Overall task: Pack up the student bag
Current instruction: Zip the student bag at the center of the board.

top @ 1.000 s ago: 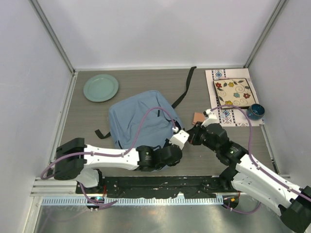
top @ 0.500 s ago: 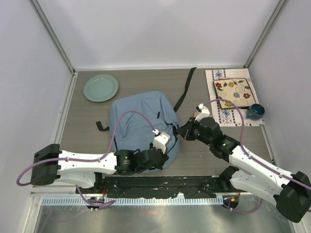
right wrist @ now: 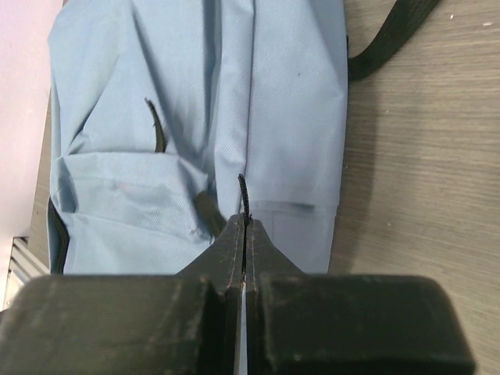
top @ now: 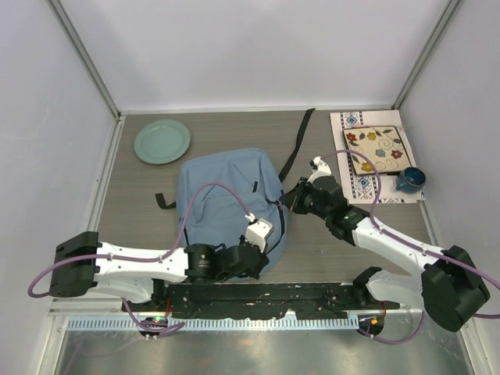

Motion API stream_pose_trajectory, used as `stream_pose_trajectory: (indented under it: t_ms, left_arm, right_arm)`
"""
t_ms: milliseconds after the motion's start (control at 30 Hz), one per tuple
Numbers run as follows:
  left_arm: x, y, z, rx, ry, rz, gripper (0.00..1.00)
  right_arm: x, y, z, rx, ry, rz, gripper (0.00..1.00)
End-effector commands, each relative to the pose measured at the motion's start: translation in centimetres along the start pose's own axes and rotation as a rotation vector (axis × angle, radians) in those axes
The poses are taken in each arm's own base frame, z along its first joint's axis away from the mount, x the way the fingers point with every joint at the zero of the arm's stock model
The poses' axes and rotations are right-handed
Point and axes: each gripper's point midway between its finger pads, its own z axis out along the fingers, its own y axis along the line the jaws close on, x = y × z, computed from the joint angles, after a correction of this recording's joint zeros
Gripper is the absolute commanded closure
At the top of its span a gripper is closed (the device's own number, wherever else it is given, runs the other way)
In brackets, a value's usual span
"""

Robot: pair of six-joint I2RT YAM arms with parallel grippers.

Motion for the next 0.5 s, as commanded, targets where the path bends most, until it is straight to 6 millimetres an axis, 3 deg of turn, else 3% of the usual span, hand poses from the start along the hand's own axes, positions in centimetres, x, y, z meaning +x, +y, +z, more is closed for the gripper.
stream_pose_trajectory:
  t_ms: [0, 133, 333, 400, 433, 467]
  left_arm:
    - [5.1, 0.2, -0.9, 0.022, 0.182, 0.042, 1.0]
    - [4.7, 0.6, -0.7, -0.004, 0.16, 0.033, 1.0]
    - [3.2, 1.7, -0.4, -0.078, 0.083, -0.005, 0.99]
    - [2.5, 2.4, -0.5, -0.125, 0.049, -0.02, 0.8]
    - [2.2, 2.4, -0.6, -0.129, 0.038, -0.029, 0.49]
    - [1.7, 3.1, -0.7, -0.163, 0.016, -0.036, 0.35]
  right_arm:
    - [-9.2, 3.4, 0.4, -0.092, -0.305, -0.016, 0.99]
    - [-9.4, 3.5, 1.0, -0.109, -0.29, -0.029, 0.99]
    - [-8.3, 3.6, -0.2, -0.135, -0.261, -0.036, 0.99]
    - [-7.8, 2.8, -0.7, -0.107, -0.256, -0.024, 0.99]
    - [-7.5, 2.6, -1.0, -0.102, -0.251, -0.019, 0.99]
    - [-8.2, 2.3, -1.9, -0.083, -0.292, -0.014, 0.99]
